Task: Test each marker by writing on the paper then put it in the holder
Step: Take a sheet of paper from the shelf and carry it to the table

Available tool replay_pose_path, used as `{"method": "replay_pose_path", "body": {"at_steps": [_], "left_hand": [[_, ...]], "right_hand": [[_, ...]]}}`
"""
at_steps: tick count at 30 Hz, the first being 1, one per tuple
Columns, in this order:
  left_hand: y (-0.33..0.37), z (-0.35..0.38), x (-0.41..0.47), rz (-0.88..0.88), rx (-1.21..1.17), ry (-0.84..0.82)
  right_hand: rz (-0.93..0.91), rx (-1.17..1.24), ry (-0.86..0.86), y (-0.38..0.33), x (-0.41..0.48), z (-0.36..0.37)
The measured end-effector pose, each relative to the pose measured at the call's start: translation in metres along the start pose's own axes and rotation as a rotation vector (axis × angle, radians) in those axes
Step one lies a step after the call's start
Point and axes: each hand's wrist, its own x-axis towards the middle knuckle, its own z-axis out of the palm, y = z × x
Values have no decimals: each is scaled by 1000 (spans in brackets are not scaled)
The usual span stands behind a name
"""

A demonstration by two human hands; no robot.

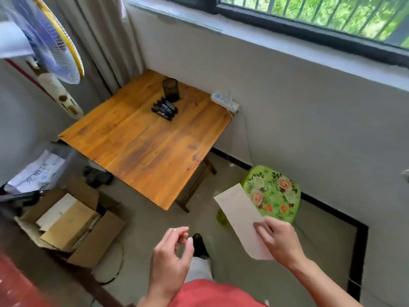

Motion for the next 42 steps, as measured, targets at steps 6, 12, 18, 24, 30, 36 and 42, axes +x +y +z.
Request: {"method": "replay_pose_path", "body": {"at_steps": [6, 12, 18, 24, 30, 36, 42], "left_hand": [[-8, -27, 110, -21, 31, 44], [-13, -40, 163, -56, -28, 162], [-29, -43, 186, -164, 2, 323], [-41, -21, 230, -309, 21, 531], [-46, 49, 304, -458, -14, 708], [-77, 120, 340, -568, -66, 721], [-123, 171, 345, -549, -49, 735]], "right_hand": [[-94, 35, -63, -67, 125, 19], [-166, 62, -176, -127, 214, 35], [-242, 13, -330, -161, 300, 65], [-224, 42, -625, -182, 391, 102], [-224, -9, -900, -168, 483, 146], [-240, -28, -959, -125, 539, 192], [-399, -20, -837, -79, 549, 219]]}}
